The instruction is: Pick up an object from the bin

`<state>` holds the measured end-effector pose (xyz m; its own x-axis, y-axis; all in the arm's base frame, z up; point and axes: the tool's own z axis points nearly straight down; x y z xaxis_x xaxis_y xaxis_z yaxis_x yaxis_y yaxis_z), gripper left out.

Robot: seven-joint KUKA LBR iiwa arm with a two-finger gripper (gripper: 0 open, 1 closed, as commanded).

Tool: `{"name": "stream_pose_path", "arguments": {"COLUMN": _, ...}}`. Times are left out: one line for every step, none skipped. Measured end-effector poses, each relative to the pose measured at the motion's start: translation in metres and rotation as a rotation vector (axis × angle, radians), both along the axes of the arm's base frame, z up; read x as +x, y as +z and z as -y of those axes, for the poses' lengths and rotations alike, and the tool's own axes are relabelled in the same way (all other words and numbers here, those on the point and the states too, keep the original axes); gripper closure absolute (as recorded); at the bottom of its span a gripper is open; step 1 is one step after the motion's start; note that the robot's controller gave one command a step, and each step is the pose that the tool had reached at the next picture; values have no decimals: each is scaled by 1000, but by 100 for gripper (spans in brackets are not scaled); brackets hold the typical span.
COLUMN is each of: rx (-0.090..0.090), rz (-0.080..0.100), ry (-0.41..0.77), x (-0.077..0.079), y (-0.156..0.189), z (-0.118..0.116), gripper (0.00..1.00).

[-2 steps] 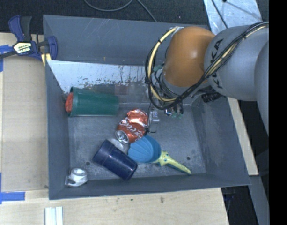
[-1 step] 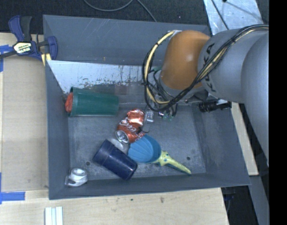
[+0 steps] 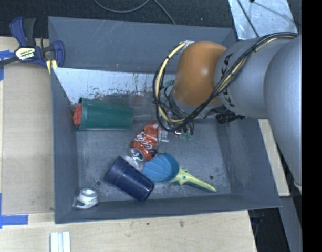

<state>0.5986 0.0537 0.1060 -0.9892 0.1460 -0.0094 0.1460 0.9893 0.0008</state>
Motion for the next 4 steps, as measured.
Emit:
{"name": "stream_pose_path", "arguments": {"rx": -5, "rz": 8, "ry": 400, "x": -12, "y": -27, "z": -39, "gripper": 100}}
{"name": "stream_pose_path", "arguments": {"rx": -5, "rz": 8, "ry": 399, "x": -12, "y": -27, "z": -38, "gripper": 100}}
{"name": "stream_pose_path", "arguments": {"rx": -3, "rz": -2, "ry": 405, "x": -15, "y": 9, "z": -41, "gripper": 100}}
{"name": "stream_pose_path", "arguments": {"rx": -5, "rz": 6, "ry": 484, "x": -10, "y": 62, "z": -46, "gripper": 100}}
